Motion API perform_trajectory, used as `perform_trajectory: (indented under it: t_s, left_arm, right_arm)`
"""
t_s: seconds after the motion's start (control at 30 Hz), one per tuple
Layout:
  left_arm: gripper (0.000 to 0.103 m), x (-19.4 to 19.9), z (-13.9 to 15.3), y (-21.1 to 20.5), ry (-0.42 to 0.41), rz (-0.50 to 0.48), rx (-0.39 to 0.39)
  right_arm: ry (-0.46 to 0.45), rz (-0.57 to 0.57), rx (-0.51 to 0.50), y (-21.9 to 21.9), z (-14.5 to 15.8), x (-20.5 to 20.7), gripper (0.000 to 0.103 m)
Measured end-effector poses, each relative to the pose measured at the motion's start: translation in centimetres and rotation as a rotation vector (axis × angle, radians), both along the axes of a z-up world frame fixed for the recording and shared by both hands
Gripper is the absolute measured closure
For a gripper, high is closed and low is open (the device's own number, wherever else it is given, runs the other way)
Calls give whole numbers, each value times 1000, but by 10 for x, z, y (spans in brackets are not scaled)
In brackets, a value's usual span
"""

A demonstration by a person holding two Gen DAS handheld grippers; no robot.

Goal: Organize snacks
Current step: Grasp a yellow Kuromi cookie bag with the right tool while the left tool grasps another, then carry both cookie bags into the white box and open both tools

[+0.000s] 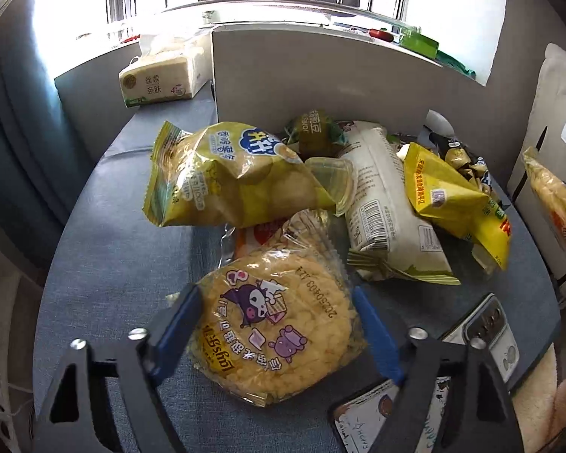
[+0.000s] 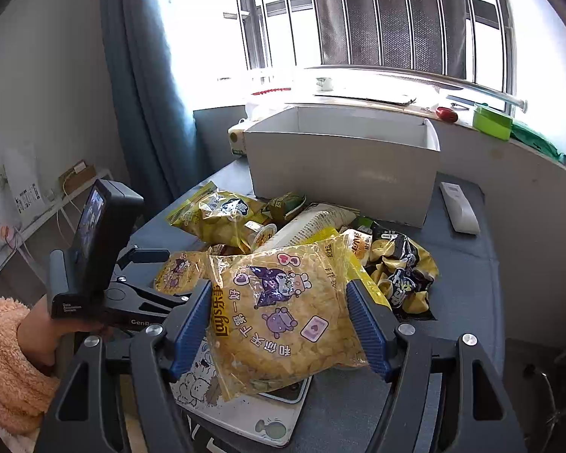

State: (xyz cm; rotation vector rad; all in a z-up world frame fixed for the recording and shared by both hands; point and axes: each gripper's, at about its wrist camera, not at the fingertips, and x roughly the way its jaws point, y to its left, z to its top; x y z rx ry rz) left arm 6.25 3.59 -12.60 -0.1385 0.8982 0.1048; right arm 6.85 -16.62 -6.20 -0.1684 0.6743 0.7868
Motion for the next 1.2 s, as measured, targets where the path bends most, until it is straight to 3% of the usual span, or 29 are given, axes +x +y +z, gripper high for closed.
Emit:
perform_trajectory:
  t_s: [0.1,0.2,0.23,0.3,0.43,0.57,0.63,0.7,0.73,0.8,0.9,0.97,1.03,1.2]
  left_arm:
    - [28,-3,2,3,-11,-29,-10]
    - [64,-17,20,7,-104,-36,-45]
    - [70,-20,27,7,-118,-33,-33]
    - [74,-21,31,8,-113,-51,-36]
    - [74,-25,27,18,-114,-57,-137]
    - [69,-31,26,25,-102,-19,-122]
    - [52,-33,21,25,-74,-22,-99]
    - [17,-36,17,23,-53,-7,-52]
    - [12,-38,15,22,-51,-2,-11]
    - [9,-37,12,18,-33,9,67]
    - [6,-28,3,18,7,37,105]
    - [6,-20,-7,23,30,76,85]
    - [21,-18,-11,30,17,99,35]
    - [26,-31,4,39,-62,107,-38]
  right_arm:
    - [11,9,21,-2,0,1,28]
    - [6,13,27,-1,0,-1,28]
    - [4,13,29,-2,1,-2,28]
    - [3,16,31,-2,1,-2,28]
    - [5,25,30,1,-1,-2,28]
    - [9,34,23,2,-2,-3,28]
    - [10,39,15,3,-3,-3,28]
    - [16,49,18,5,-3,-3,28]
    - [16,52,18,6,-3,-3,28]
    - [16,58,17,8,-4,-4,28]
    - [21,69,8,12,-7,-4,28]
    - [24,74,7,14,-8,-4,28]
    - [29,73,4,14,-9,-4,28]
    - [27,65,4,9,-8,-5,28]
